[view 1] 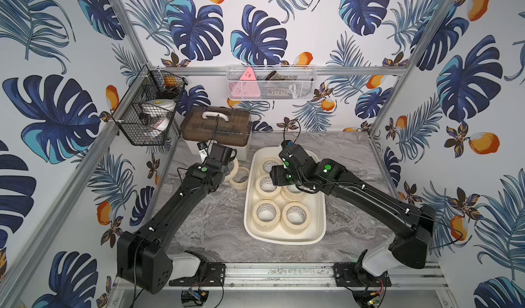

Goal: Take out the art tape in the storage box
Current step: Place the art tape at the center of the board.

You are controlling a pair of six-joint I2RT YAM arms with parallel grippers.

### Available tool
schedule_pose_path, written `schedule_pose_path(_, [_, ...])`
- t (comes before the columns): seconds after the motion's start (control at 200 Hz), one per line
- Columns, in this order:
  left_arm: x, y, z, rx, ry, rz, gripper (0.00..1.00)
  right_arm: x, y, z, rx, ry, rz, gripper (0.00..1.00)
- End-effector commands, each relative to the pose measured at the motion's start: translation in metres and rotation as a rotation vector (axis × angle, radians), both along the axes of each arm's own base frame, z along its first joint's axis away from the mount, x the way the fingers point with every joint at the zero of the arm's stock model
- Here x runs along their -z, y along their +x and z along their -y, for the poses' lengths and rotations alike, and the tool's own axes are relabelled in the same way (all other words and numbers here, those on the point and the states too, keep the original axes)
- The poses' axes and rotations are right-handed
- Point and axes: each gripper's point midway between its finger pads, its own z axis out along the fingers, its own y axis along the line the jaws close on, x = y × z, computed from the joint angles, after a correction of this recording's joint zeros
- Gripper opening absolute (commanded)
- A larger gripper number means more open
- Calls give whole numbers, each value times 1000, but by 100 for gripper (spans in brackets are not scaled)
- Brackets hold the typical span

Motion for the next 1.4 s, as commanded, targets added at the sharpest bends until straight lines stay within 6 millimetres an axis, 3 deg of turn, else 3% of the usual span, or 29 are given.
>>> schedule_pose_path(0.0, [5,13,-16,-103,-49,55,0,-2,4,4,22,28,6,67])
schedule_pose_path(0.23, [40,17,-45,-201,-55,11,0,6,10,17,47,20,-15,68])
schedule_pose_path(0.445, [69,21,-57,-236,-73,-25,0,9,14,25,63,32,-29,68])
schedule_pose_path(0.841, [121,39,-52,-202,-92,-77,0,12,19,30,71,43,-41,68])
schedule_pose_path(1.391, [152,59,-56,-203,-91,-104,0,18,23,48,102,34,-57,68])
